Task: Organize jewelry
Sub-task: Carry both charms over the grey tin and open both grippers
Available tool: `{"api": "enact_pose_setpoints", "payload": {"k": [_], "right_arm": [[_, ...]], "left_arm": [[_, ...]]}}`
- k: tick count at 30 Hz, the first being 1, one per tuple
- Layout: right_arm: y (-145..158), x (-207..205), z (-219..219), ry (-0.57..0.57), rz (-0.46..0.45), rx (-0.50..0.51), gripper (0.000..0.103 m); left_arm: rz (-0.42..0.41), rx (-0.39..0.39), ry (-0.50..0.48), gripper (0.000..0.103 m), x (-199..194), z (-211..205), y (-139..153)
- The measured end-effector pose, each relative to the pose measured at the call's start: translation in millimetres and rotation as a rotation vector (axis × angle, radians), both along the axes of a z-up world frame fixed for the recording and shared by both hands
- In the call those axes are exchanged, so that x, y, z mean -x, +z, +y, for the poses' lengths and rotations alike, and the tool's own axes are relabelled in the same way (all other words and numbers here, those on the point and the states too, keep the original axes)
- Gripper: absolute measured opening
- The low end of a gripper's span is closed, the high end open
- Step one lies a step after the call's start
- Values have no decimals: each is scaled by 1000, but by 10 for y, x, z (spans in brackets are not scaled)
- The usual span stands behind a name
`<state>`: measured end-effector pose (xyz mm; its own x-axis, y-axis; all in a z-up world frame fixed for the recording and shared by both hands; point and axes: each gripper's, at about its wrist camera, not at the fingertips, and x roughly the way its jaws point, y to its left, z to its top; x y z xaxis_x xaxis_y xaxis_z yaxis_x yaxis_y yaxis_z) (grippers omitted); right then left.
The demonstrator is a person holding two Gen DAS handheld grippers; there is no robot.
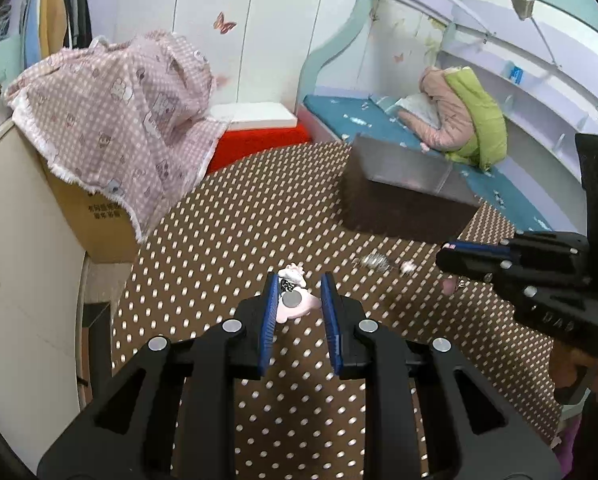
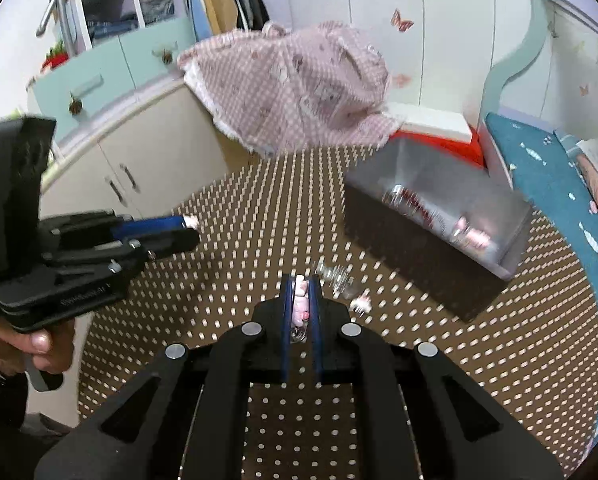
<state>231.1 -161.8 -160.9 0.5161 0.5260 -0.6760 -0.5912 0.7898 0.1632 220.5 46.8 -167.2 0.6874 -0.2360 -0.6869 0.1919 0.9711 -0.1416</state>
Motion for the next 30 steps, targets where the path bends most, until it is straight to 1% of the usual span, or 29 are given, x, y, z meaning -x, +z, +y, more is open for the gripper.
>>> {"api": "enact_pose_setpoints", "payload": {"k": [5, 8, 12, 15, 19, 22, 27, 30], "right_arm": [[414, -94, -181, -29, -72, -52, 7], [624, -203, -301, -59, -116, -59, 7], [817, -361, -433, -94, -156, -69, 7], [893, -525, -536, -121, -164, -76, 7], [876, -659, -639, -143, -151, -73, 7], [807, -766, -655, -155, -132, -54, 7], [604, -930, -722, -187, -66, -43, 7], [439, -1027, -751, -209, -11, -32, 9]], "left_arm": [[-74, -11, -36, 22, -102, -131, 331], [-132, -17, -60, 22, -192, -228, 565], [-189, -10, -89, 22, -377, -340, 843], [-196, 12, -119, 22, -584, -440, 979], [-182, 47, -163, 22, -824, -604, 1060], [-158, 54, -192, 22, -1007, -770, 1043], [-91, 66, -239, 22, -1235, -1020, 871], [-46, 70, -248, 22, -1361, -1123, 739]]}}
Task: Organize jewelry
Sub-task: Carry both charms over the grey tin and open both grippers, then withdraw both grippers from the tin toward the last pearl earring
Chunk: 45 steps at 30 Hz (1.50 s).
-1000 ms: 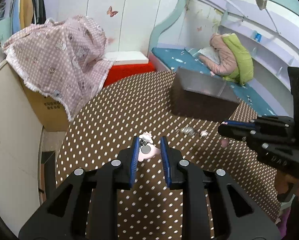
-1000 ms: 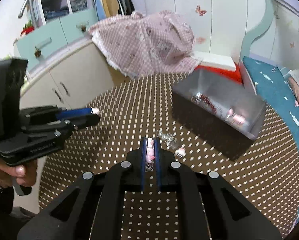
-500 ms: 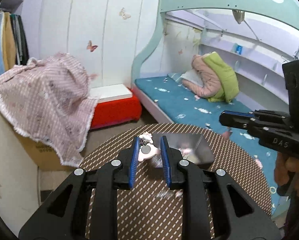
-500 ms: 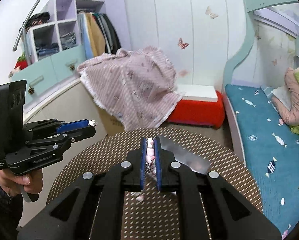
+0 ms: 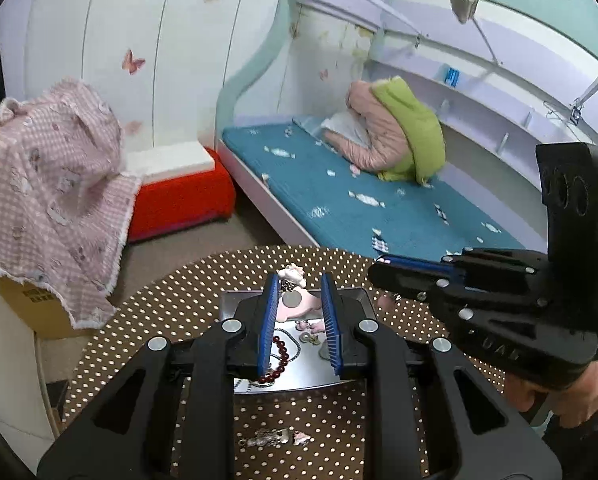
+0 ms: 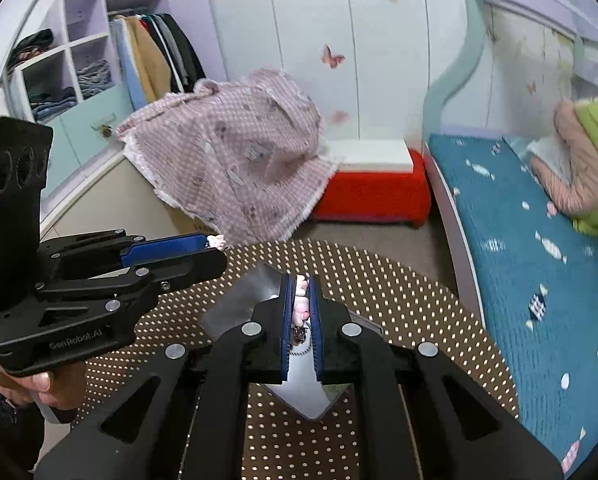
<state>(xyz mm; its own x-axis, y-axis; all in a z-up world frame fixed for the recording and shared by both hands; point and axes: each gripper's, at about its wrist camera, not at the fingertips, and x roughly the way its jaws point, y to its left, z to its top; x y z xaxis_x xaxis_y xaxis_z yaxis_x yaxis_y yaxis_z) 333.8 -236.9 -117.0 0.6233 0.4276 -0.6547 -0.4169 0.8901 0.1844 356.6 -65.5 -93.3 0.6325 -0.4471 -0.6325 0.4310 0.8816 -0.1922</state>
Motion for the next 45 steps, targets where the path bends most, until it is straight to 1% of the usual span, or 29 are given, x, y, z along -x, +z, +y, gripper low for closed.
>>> {"api": "enact_pose_setpoints", "payload": {"k": [1, 2, 3, 4, 5, 6, 7, 9, 10, 12, 14, 18, 20, 23, 30, 33, 38, 45], "right_arm": [[-34, -23, -11, -11, 15, 7, 12], [-75, -42, -31, -27, 29, 12, 14], [-91, -54, -40, -33, 35, 10, 21], [-116, -58, -66, -42, 43, 2, 28], [-124, -56, -89, -50, 45, -2, 31], [-133, -44, -112, -59, 46, -8, 41], [-130, -40, -129, -67, 45, -12, 62], [-111, -11, -176, -90, 27, -28, 83], [-96, 11, -198, -97, 22, -42, 88], [-73, 38, -218, -114, 13, -49, 96], [-55, 71, -217, -132, 1, -38, 96], [-27, 166, -198, -169, -15, -24, 96], [-9, 195, -187, -177, -25, -30, 96], [53, 258, -154, -186, -45, -26, 96], [222, 434, -113, -190, -81, -46, 96], [295, 507, -97, -189, -101, -49, 96], [357, 623, -92, -200, -119, -42, 96], [445, 849, -150, -223, -155, -60, 96]], "left_arm": [[24, 2, 2, 23, -49, -23, -50], [35, 5, 8, 26, -75, -30, -82], [46, 8, 16, 30, -100, -21, -112], [51, 10, 25, 44, -106, -5, -134], [46, 11, 43, 62, -96, 30, -146], [36, 12, 58, 70, -84, 57, -144], [24, 15, 70, 77, -65, 91, -138], [12, 13, 91, 82, -29, 151, -118], [4, 10, 104, 92, -5, 174, -104], [-33, 1, 145, 93, 67, 255, -52], [-61, -14, 176, 96, 146, 309, -1], [-125, -54, 244, 97, 340, 392, 81], [-145, -75, 277, 98, 427, 431, 104], [-163, -80, 306, 98, 555, 497, 147], [-179, -78, 342, 98, 790, 640, 184], [-173, -65, 356, 98, 879, 701, 183], [-168, -62, 384, 98, 986, 783, 172], [-174, -65, 410, 98, 1174, 857, 192]]}}
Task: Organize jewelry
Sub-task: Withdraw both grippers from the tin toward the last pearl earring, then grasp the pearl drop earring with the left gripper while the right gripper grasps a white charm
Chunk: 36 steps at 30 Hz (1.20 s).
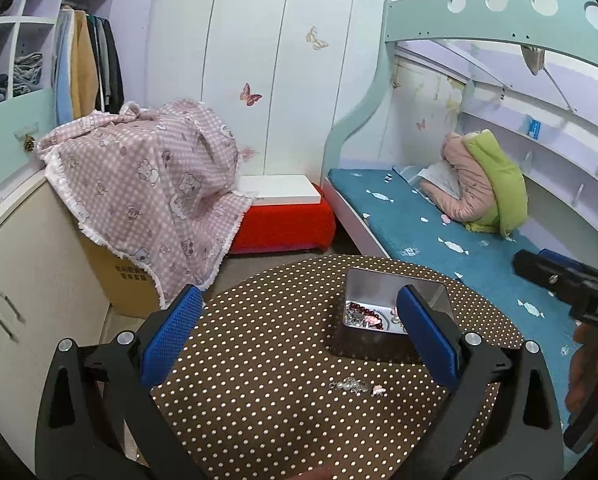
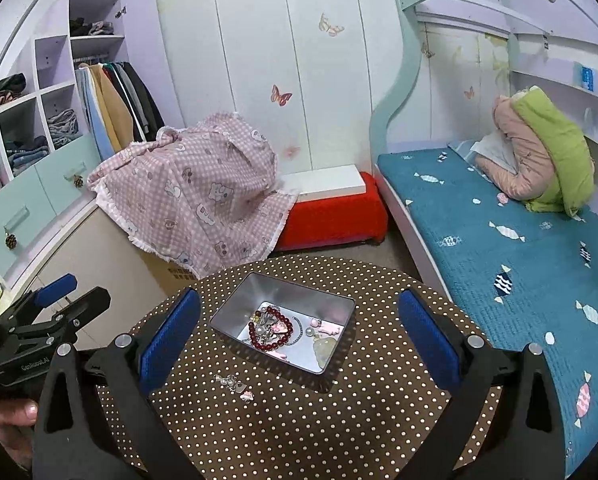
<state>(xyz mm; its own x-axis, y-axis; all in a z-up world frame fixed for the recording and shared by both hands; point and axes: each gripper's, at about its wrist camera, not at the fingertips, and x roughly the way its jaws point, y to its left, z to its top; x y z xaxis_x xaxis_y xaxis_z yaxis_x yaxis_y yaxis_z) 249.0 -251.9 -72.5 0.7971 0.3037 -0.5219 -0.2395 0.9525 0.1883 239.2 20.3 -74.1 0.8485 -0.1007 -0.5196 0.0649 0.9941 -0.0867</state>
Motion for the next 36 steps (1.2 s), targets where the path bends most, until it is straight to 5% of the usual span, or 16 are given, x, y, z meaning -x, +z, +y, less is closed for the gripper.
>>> {"api": "enact_pose_setpoints", "payload": {"k": [12, 21, 33, 36], "right_arm": [[-80, 320, 36, -15, -13, 35, 96], [-637, 298, 146, 15, 126, 58, 96], [-976, 184, 12, -4, 232, 57, 96], [-1026, 144, -19, -5, 250, 54, 96]], "left_arm": [[22, -13, 18, 98, 201, 101, -143], [154, -72, -93, 98, 1, -153, -727], [294, -207, -232, 97, -485, -502, -1462], [330, -243, -277, 79, -603, -569, -1590]]}}
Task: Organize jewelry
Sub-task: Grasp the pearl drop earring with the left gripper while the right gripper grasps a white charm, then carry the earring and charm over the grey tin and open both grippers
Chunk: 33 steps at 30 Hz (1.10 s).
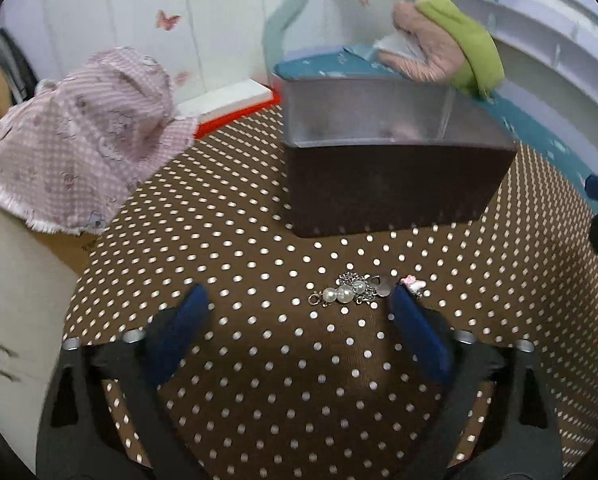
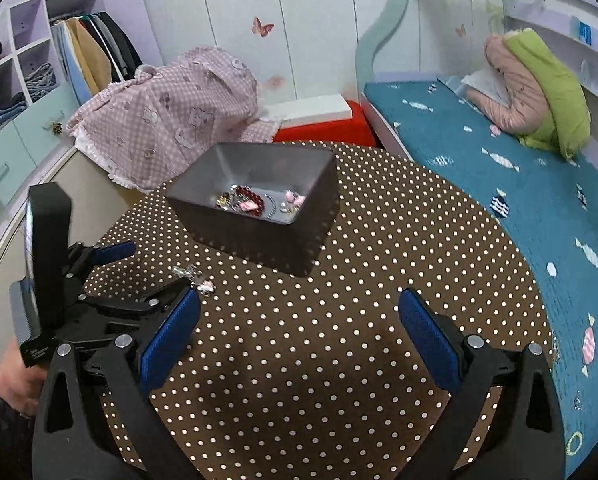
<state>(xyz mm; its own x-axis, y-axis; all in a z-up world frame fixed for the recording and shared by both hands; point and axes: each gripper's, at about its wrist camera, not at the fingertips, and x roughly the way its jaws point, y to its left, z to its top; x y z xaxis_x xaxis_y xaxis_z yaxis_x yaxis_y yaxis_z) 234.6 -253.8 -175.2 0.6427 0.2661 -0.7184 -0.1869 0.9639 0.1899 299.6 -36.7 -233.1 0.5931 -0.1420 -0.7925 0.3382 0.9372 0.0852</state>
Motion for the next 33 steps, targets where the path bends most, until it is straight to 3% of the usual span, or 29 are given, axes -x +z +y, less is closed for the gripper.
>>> {"api": "enact_pose_setpoints", "payload": {"k": [2, 8, 11, 14, 20, 22, 24, 30, 31, 33], "right_arm": [[-30, -22, -4, 2, 11, -1, 96], [-95, -73, 65, 26, 30, -3, 96], [-132, -94, 179, 58, 35, 3, 96], [-180, -128, 309, 92, 40, 16, 96], [-318, -229, 565, 153, 42, 53, 91], [-375, -275, 665, 181, 53, 69, 72], [-419, -312, 758, 206, 56, 81, 60], [-480, -311, 1010, 290, 13, 149, 43], [-478, -300, 1035, 306, 7, 160, 29], [-485, -255, 1076, 324, -10, 202, 13]], "left_arm": [[16, 36, -27, 72, -61, 5, -11], [42, 72, -135, 33, -94, -48, -5], [57, 105, -146, 10, -76, -46, -10], [74, 164, -128, 9, -33, 58, -5], [57, 208, -70, 9, 164, 292, 52], [47, 218, -48, 9, 223, 384, 94], [36, 229, -28, 9, 282, 477, 155], [5, 242, 4, 9, 407, 663, 331], [0, 244, 11, 9, 423, 699, 358], [-7, 247, 17, 9, 425, 742, 407]]}}
